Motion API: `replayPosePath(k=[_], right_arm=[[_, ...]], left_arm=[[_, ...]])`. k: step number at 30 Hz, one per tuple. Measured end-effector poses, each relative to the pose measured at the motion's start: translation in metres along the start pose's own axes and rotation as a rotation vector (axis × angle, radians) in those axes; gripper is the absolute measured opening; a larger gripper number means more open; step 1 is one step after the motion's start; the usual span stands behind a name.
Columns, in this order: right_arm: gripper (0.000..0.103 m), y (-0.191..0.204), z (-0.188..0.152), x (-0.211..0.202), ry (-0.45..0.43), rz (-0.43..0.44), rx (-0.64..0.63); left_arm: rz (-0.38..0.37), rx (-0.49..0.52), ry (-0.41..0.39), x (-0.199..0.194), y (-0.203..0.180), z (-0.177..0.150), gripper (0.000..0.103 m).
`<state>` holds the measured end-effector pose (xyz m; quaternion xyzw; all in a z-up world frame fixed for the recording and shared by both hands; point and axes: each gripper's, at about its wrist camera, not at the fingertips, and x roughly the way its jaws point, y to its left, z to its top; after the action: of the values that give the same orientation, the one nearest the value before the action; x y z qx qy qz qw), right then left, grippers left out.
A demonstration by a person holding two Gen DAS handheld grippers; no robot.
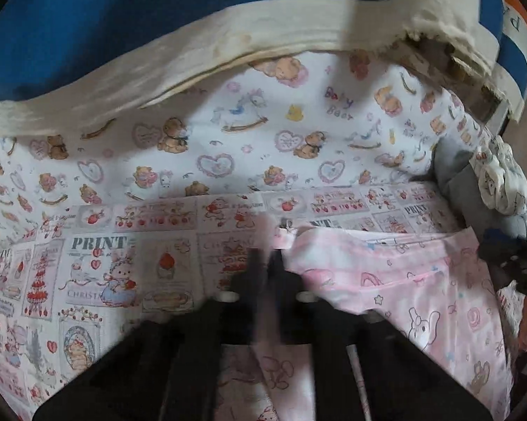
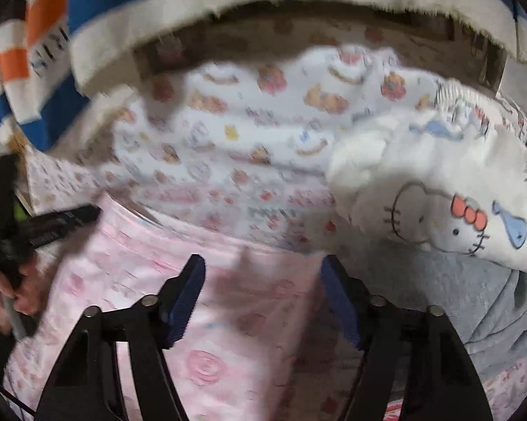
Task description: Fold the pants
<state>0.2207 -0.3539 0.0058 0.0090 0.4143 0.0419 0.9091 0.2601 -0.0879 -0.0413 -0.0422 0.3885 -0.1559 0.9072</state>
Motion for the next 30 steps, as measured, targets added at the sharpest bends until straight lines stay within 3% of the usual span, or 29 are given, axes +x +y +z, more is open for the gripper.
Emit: replayPosePath(k=[2,5,12,15,20,25,30], right_arm=[[0.056,0.0,-0.001,0.004,0.014,-0.021,-0.019],[0.049,-0.003,-0.001,0.005,0.011,-0.05,-0.018],[0.039,-0.008,-0.003,0.018,0.047,-0.043,-0.022],[0.025,-0.01,-0.005,0.026,0.056,-0.09,-0.028],[0.004,-0.022,-0.004,0.024,0.035,-0.096,0.034],[0.003,-0.021,-0.004,0.02,0.01,-0.116,0.024],[0.003,-0.018,-0.005,0.022,0.006,-0.131,0.014]], left_arm=[[-0.029,-0.033,-0.041,-0.006,0.005,0.002,0.002],[0.018,-0.021,-0.076,-0.008,0.006,0.006,0.002],[0.047,-0.026,-0.057,0.0,0.008,0.009,0.002],[0.05,-0.013,-0.067,-0.002,0.007,0.008,0.003],[0.064,-0.009,-0.08,-0.003,0.007,0.009,0.003],[0.094,0.043,-0.118,-0.009,0.002,0.01,0.003],[0.114,0.048,-0.103,-0.006,0.002,0.011,0.005]])
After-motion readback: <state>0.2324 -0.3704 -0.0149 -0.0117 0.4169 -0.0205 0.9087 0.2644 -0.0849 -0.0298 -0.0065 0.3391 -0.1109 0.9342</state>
